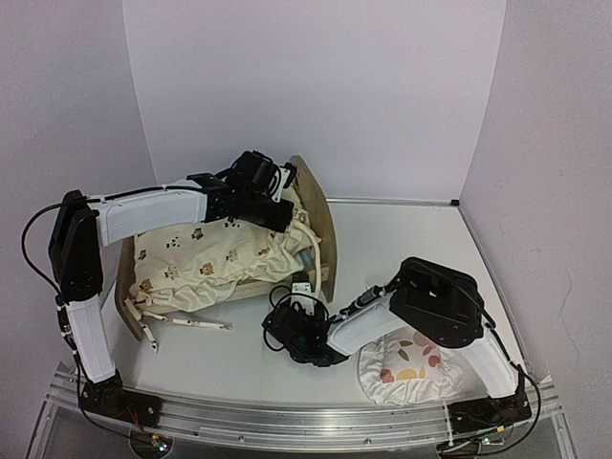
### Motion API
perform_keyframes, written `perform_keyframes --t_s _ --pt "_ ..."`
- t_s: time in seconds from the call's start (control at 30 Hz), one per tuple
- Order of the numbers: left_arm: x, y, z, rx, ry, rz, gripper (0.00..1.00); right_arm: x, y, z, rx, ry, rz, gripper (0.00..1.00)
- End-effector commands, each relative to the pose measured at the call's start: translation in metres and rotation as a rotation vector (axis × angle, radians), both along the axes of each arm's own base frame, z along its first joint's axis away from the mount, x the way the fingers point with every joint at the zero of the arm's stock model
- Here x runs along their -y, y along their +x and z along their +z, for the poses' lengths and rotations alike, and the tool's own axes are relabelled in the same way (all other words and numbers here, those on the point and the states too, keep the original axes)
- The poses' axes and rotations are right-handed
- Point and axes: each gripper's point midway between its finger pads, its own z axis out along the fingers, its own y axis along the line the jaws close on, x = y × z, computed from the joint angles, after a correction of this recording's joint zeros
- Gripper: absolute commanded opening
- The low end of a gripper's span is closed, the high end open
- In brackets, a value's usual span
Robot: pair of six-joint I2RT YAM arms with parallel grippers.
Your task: Set up the pet bed
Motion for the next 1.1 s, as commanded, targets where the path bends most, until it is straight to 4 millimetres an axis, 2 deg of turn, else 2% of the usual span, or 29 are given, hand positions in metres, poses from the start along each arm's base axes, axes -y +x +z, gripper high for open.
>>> perform_keyframes --t_s 0.0,0.1,0.27,0.43,0.63,0.93,1.0,1.07 --pt "-0.008 0.000 0.024 0.033 -0.037 0.013 0.06 0.030 0.008 -0.044 -0.159 -0.082 -0.023 0.39" --pt "-0.009 0.000 0.024 0.033 -0.035 0.017 0.06 0.037 0.005 -0.044 -0.168 -0.086 -0.029 0.21" --pt "-0.014 0.000 0.022 0.035 -0.024 0.035 0.06 0.043 -0.004 -0.042 -0.207 -0.108 0.023 0.01" --pt "-0.020 -0.001 0.019 0.037 -0.012 0.051 0.08 0.043 -0.022 -0.035 -0.288 -0.103 0.143 0.00" --pt "-0.023 -0.009 0.026 0.049 -0.046 0.039 0.20 0.043 -0.039 -0.024 -0.353 -0.057 0.230 0.00" --pt "-0.024 -0.021 0.030 0.033 -0.082 0.011 0.28 0.059 -0.063 -0.012 -0.422 -0.013 0.295 0.00" --pt "-0.025 -0.026 0.029 0.019 -0.093 0.005 0.34 0.063 -0.068 -0.010 -0.439 -0.014 0.308 0.00" --pt "-0.026 -0.032 0.030 0.009 -0.110 -0.004 0.44 0.064 -0.073 -0.008 -0.462 -0.019 0.328 0.00"
